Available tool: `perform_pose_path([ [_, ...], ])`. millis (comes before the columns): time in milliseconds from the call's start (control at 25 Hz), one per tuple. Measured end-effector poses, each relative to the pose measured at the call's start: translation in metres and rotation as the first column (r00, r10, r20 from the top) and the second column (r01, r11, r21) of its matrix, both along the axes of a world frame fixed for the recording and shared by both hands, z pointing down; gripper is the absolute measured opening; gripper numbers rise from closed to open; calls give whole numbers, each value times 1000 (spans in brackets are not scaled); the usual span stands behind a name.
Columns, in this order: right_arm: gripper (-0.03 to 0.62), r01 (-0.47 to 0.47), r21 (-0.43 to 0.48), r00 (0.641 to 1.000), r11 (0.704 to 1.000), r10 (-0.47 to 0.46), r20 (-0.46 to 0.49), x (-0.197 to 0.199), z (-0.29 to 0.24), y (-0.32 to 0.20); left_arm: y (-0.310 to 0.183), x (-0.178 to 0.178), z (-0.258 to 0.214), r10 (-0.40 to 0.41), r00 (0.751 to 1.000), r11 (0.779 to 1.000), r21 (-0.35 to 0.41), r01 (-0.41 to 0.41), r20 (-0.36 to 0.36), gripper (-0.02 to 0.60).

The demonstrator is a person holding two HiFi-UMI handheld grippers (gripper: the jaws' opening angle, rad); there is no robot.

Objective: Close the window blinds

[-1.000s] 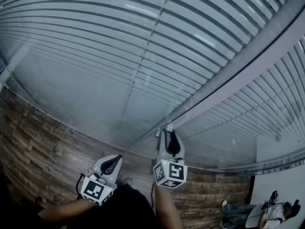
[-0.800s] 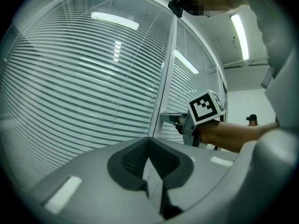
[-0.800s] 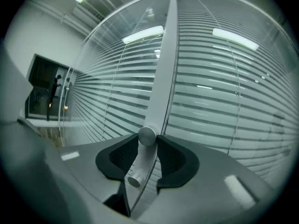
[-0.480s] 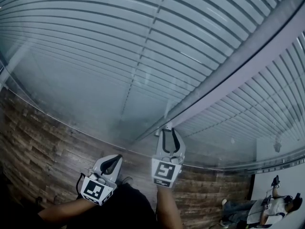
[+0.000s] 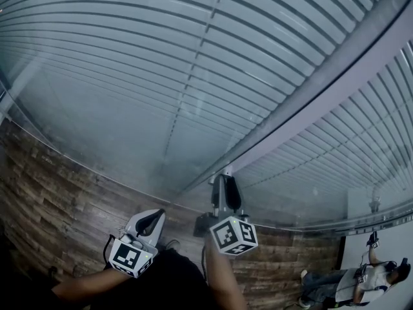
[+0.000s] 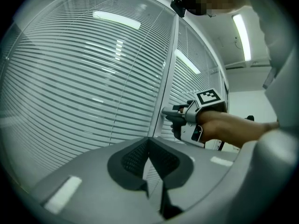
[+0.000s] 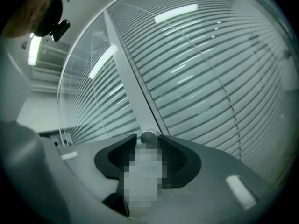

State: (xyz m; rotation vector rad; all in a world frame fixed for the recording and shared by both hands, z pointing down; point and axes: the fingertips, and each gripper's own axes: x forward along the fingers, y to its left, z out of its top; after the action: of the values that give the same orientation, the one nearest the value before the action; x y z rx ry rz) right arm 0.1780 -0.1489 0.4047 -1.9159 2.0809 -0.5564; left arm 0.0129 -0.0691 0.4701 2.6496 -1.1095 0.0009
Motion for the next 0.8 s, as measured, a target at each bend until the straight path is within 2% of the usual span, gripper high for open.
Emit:
perform_pose_path([
  [80,146,-13,-2,999,1000,13,37,3,0,-2,-1,-1,1,-4,1000,1000,-5,4,3,0],
  [200,133,-34,-7,999,999,34,-6,4,1,-2,0,0,0,-1,1000,1000,7,1,6,0],
  [320,130,-35,-9,996,999,35,-88,4,1,-2,0,0,-1,-1,1000,1000,11,1,5,0],
  [400,130,-33,-18,980,999,29,-195,2,0,-2,0,-1,-2,-3,1000,1000,12,3,5,0],
  [560,129,-47,-31,913,998,31,-408,-2,-1,-2,0,-2,-3,3,1000,1000,21,-3,12,0],
  [800,129,-53,-29,784,998,24,-620,-6,-3,-3,1,-1,-3,-1,1000,1000,11,1,11,0],
])
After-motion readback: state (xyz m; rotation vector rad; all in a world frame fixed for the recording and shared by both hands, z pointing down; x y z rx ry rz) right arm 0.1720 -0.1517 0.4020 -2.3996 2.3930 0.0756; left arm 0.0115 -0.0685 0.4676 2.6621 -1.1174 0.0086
